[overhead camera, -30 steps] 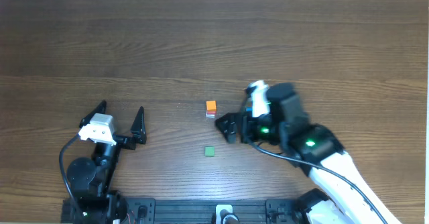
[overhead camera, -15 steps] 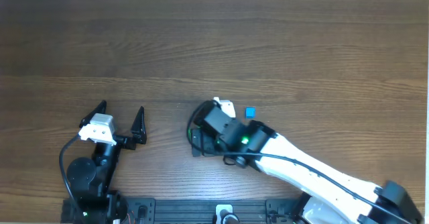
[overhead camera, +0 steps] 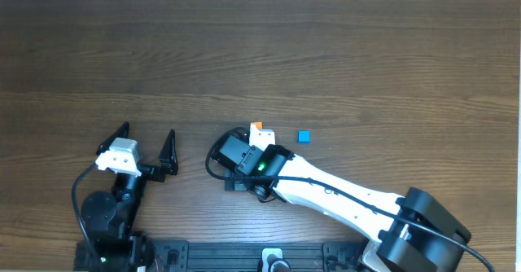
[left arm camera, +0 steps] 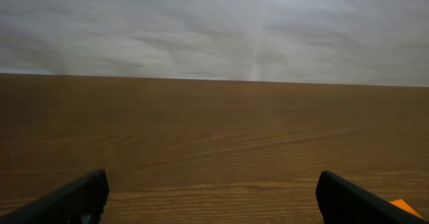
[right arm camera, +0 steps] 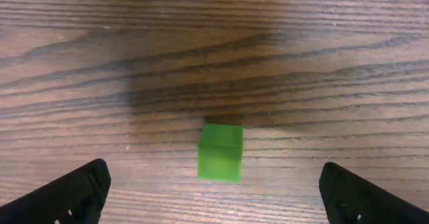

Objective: Stack Cubes

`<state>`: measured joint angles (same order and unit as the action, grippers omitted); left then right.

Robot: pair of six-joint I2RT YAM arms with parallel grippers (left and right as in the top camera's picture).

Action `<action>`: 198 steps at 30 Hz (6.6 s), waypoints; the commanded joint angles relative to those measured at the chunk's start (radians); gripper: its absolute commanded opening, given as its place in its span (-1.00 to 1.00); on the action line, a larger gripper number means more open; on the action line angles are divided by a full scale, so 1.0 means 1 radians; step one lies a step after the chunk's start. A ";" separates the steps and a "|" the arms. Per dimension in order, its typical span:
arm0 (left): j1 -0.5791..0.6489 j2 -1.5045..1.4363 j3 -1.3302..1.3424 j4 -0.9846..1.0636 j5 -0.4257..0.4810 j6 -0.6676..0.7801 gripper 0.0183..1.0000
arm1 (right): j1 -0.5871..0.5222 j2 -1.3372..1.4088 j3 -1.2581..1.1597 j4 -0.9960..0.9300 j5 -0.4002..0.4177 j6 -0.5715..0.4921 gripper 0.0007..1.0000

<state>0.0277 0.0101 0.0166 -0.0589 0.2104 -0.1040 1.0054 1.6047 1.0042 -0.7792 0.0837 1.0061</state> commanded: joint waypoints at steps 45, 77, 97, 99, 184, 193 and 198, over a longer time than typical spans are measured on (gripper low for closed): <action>0.002 -0.007 -0.010 0.003 0.010 0.018 1.00 | 0.070 0.176 0.023 0.020 0.071 0.085 0.27; 0.002 -0.007 -0.010 0.003 0.010 0.018 1.00 | 0.070 0.182 0.023 0.039 0.071 0.085 -0.51; 0.002 -0.007 -0.010 0.003 0.010 0.018 1.00 | 0.011 0.052 0.285 -0.269 0.194 0.016 -0.76; 0.002 -0.007 -0.010 0.003 0.010 0.018 1.00 | -0.042 0.058 0.410 -0.349 0.199 -0.056 -0.77; 0.002 -0.007 -0.010 0.003 0.010 0.018 1.00 | -0.242 0.318 0.513 -0.290 0.066 -0.199 -0.89; 0.002 -0.007 -0.010 0.003 0.010 0.018 1.00 | -0.243 0.319 0.512 -0.291 0.066 -0.191 -0.89; 0.002 -0.007 -0.010 0.003 0.010 0.018 1.00 | -0.243 0.320 0.502 -0.292 0.065 -0.172 -0.84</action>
<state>0.0277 0.0101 0.0166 -0.0589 0.2104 -0.1005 0.7719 1.9125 1.5211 -1.0698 0.1307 0.8124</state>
